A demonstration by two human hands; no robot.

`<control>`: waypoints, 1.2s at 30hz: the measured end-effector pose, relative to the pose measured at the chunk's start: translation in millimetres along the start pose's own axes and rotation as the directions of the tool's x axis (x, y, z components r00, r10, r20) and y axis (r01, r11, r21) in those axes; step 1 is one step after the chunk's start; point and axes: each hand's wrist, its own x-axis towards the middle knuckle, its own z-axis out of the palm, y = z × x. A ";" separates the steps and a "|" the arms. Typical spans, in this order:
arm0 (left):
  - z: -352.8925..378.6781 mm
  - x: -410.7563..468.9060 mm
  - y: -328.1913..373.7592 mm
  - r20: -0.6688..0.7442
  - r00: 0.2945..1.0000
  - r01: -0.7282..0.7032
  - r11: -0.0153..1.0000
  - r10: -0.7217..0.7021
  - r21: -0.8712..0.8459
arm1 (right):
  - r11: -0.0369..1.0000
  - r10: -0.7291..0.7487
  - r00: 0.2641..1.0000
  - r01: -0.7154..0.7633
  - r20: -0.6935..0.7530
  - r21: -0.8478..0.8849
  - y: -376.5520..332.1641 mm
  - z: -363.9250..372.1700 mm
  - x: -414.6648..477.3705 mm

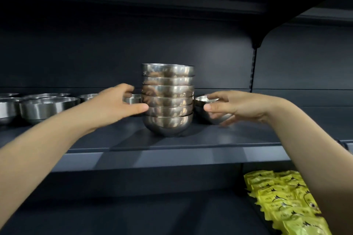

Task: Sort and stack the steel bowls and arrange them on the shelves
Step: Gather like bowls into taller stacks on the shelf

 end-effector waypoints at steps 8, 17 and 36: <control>12.8 -49.5 73.5 -0.276 0.952 -0.109 0.990 0.129 0.086 | 0.997 0.001 0.996 -0.008 -0.088 -0.078 36.6 -61.5 -15.9; 95.6 -19.5 147.5 -0.190 0.967 -0.160 0.985 0.170 0.065 | 0.990 -0.096 0.990 0.084 -0.106 -0.111 79.7 -99.2 10.4; 179.8 84.9 103.6 -0.019 0.981 0.186 0.963 -0.194 -0.197 | 0.979 -0.191 0.967 0.176 0.168 0.100 125.0 -85.8 106.9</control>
